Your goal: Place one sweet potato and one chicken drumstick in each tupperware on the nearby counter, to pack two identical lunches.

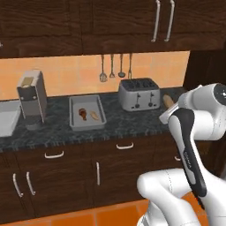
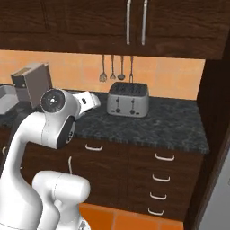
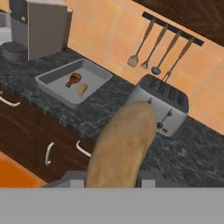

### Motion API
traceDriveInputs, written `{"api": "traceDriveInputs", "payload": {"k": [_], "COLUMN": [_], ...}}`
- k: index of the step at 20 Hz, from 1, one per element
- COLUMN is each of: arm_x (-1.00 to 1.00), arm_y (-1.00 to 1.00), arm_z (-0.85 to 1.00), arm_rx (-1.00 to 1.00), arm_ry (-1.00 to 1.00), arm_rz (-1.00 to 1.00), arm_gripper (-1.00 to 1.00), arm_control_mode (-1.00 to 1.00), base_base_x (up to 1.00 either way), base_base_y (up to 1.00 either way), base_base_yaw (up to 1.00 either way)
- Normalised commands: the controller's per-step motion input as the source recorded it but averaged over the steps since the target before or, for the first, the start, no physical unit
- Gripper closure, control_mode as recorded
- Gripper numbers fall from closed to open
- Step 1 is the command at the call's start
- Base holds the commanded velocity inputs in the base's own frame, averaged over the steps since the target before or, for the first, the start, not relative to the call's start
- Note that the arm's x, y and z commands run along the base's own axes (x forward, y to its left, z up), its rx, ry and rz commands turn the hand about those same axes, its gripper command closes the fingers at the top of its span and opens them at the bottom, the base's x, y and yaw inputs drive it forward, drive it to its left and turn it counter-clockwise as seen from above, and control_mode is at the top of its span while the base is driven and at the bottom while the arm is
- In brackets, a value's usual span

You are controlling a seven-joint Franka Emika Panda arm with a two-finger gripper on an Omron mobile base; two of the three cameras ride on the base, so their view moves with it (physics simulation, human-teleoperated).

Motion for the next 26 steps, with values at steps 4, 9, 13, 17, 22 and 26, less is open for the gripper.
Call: {"api": "traceDriveInputs", "payload": {"k": [4, 9, 13, 17, 22, 26], "arm_x": [0.00, 0.00, 0.00, 0.00, 0.00, 0.14], "arm_y": [0.00, 0.00, 0.00, 0.00, 0.00, 0.25], "arm_z": [0.00, 0.00, 0.00, 0.00, 0.00, -0.19], "arm_rx": [0.00, 0.00, 0.00, 0.00, 0.00, -0.08], "arm_ry": [0.00, 0.00, 0.00, 0.00, 0.00, 0.04], "arm_rz": [0.00, 0.00, 0.00, 0.00, 0.00, -0.02], "arm_gripper": [1.00, 1.00, 1.00, 1.00, 1.00, 1.00], "arm_control_mode": [1.00, 1.00, 1.00, 1.00, 1.00, -1.00], "base_base_x": [0.18, 0.38, 0.69, 0.79, 0.72, 0.48], "base_base_y": [1.00, 1.00, 1.00, 1.00, 1.00, 0.75], "base_base_yaw": [0.00, 0.00, -0.02, -0.04, -0.05, -0.06]}}
